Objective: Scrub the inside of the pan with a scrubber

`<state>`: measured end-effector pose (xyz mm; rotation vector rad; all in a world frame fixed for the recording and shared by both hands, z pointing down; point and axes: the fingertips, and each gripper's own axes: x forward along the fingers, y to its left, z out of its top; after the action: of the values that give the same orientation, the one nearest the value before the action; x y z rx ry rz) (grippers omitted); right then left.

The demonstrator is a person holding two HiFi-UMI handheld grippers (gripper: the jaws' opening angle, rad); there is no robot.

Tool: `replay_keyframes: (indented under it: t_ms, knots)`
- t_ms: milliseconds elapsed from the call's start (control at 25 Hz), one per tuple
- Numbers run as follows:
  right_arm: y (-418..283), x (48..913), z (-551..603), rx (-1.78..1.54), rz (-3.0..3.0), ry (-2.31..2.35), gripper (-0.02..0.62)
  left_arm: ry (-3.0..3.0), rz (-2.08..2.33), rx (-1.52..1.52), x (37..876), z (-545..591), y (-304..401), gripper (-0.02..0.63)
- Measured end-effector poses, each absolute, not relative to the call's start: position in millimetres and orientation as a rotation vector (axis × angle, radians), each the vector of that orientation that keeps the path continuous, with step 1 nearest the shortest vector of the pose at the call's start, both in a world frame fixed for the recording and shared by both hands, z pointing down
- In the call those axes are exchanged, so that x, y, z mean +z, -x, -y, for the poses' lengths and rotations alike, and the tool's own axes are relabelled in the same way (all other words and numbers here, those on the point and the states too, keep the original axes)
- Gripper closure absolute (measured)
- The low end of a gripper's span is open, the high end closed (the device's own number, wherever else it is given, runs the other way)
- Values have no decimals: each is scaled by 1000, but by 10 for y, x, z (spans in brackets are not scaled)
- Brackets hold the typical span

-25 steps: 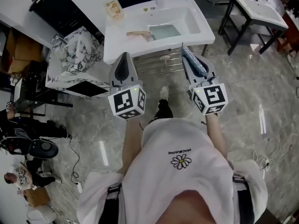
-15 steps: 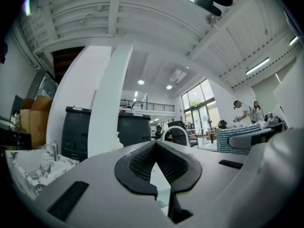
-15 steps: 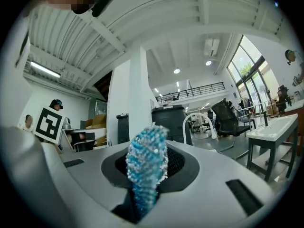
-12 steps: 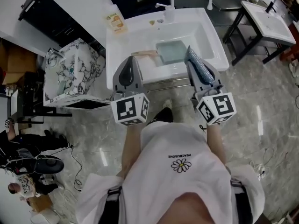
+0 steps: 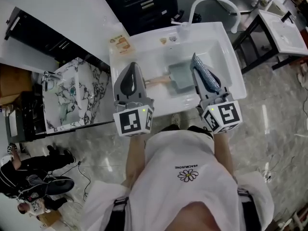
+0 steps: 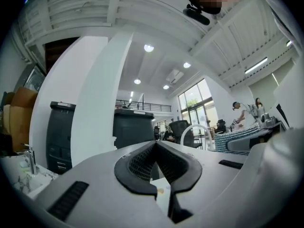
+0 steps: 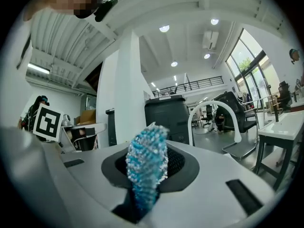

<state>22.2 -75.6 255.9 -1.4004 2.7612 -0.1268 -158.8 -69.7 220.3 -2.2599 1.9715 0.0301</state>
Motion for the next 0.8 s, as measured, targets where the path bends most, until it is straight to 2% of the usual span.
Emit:
replay_keyframes:
  t_ms: [800]
  knots:
    - [-193, 3010, 1543, -238, -2914, 1353, 532, 2183, -2161, -30, 2696, 1359, 1757, 591]
